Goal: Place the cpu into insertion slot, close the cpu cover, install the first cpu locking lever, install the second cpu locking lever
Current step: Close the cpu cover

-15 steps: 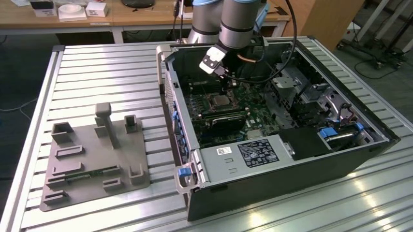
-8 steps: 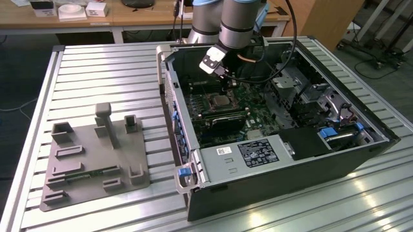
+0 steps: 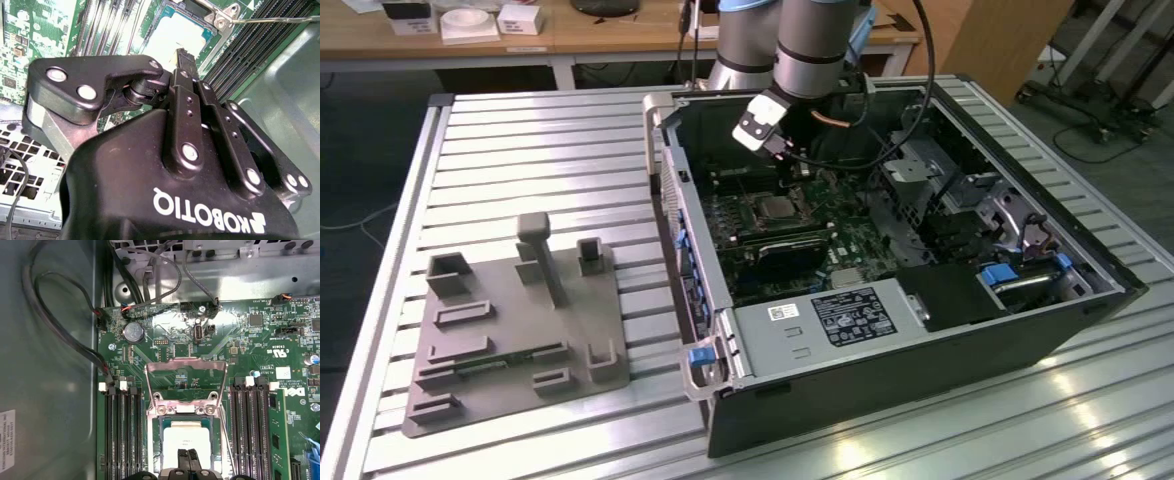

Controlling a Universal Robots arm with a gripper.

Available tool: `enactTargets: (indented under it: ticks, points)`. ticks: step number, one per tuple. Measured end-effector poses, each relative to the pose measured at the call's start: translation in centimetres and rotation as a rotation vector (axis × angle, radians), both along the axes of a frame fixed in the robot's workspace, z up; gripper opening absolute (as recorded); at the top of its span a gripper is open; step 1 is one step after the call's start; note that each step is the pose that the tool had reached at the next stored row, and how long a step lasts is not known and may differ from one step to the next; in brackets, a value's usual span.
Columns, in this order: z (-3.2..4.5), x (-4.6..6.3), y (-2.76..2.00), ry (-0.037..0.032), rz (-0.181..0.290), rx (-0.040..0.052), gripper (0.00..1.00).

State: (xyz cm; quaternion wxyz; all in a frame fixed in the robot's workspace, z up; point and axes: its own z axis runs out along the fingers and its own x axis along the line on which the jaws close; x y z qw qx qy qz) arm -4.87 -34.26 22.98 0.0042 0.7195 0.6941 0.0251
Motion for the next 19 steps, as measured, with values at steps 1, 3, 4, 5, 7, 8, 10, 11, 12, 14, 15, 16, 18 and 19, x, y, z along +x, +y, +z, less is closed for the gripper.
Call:
enactTargets:
  ticks: [1,3,4,5,7,8,10,11,12,14,15,16,18,19]
  points:
    - [0.1,0.0,0.0,0.0004,0.0,0.0,0.1]
    - [0.31,0.0,0.0,0.001,0.0,0.0,0.1]
    - [0.41,0.0,0.0,0.0012,0.0,0.0,0.1]
    - [0.51,0.0,0.0,0.0013,0.0,0.0001,0.1]
    - [0.7,0.0,0.0,0.0017,0.0,0.0,0.1]
    - [0.78,0.0,0.0,0.0019,0.0,-0.0001,0.1]
    - [0.91,0.0,0.0,0.0021,0.0,0.0,0.1]
    - [0.95,0.0,0.0,0.0022,0.0,0.0,0.1]
    - [0.97,0.0,0.0,0.0022,0.0,0.0003,0.1]
    - [0.98,0.0,0.0,0.0025,0.0,0.0002,0.1]
    - [0.98,0.01,0.0,0.0025,0.0,0.0003,0.1]
    - [0.98,0.03,0.0,0.0025,0.0,0.0003,0.1]
    - [0.99,0.08,0.0,0.0026,0.0,0.0002,0.1]
    - [0.99,0.11,0.0,0.0026,0.0,0.0001,0.1]
